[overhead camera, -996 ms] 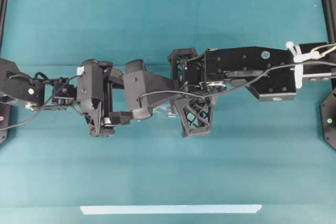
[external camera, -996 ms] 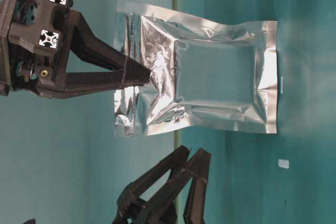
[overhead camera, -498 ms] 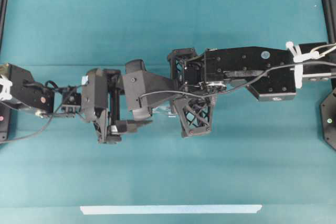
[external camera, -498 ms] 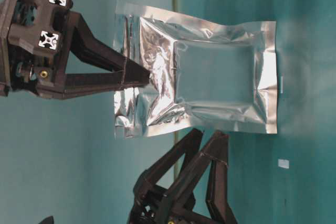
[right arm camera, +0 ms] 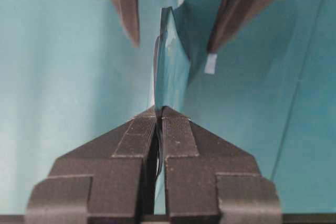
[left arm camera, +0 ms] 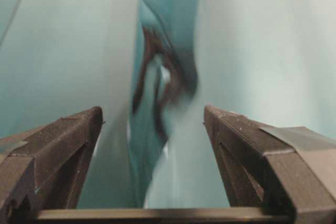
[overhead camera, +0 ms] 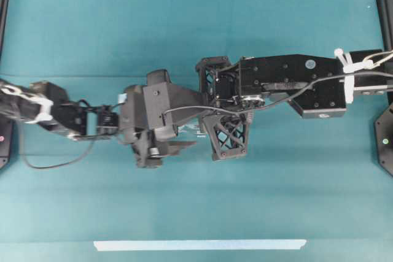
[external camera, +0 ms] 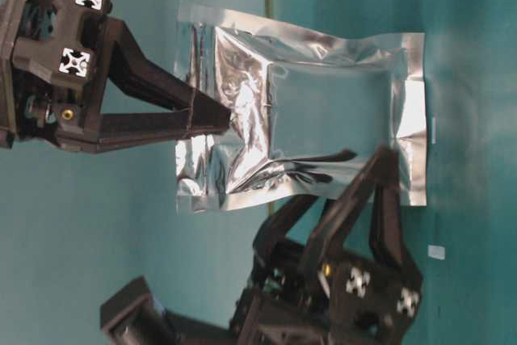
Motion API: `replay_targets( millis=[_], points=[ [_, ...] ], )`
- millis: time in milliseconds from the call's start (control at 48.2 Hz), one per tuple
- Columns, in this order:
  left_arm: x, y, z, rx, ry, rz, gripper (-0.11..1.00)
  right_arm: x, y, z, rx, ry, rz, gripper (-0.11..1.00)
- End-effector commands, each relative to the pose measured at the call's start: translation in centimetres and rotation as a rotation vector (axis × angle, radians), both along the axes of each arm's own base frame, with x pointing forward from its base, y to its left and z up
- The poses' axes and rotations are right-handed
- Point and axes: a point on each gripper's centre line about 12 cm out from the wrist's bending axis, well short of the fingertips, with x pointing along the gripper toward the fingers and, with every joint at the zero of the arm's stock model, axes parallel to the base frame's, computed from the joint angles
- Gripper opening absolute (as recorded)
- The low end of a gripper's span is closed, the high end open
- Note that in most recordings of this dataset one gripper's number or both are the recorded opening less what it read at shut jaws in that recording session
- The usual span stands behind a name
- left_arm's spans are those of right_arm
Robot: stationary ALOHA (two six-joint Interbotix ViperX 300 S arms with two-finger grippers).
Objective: Hand over the silver zip bag and make it stand upright.
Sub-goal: 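Hold the bag with the left gripper and open the right gripper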
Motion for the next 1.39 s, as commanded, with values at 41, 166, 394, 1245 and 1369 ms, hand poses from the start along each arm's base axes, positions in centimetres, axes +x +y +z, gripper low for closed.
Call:
replay_targets(
  millis=[41, 166, 394, 1245, 1369],
  points=[
    [1.2, 0.4, 0.8, -0.005, -0.054, 0.009, 0.90, 0.2, 0.0, 1.1, 0.008, -0.037, -0.015, 0.02],
    [1.5, 0.5, 0.6, -0.008, -0.054, 0.011, 0.89, 0.2, 0.0, 1.0, 0.006, -0.036, -0.015, 0.02],
    [2.1, 0.5, 0.3, -0.010, -0.053, 0.011, 0.87, 0.2, 0.0, 1.1, 0.008, -0.036, -0.015, 0.02],
    [2.6, 0.4, -0.5, -0.013, 0.046, 0.009, 0.27, 0.1, 0.0, 0.7, 0.012, -0.042, -0.031, 0.02],
    [2.5, 0.3, -0.6, -0.011, 0.049, 0.008, 0.27, 0.3, -0.2, 0.8, 0.013, -0.067, -0.035, 0.02]
  ],
)
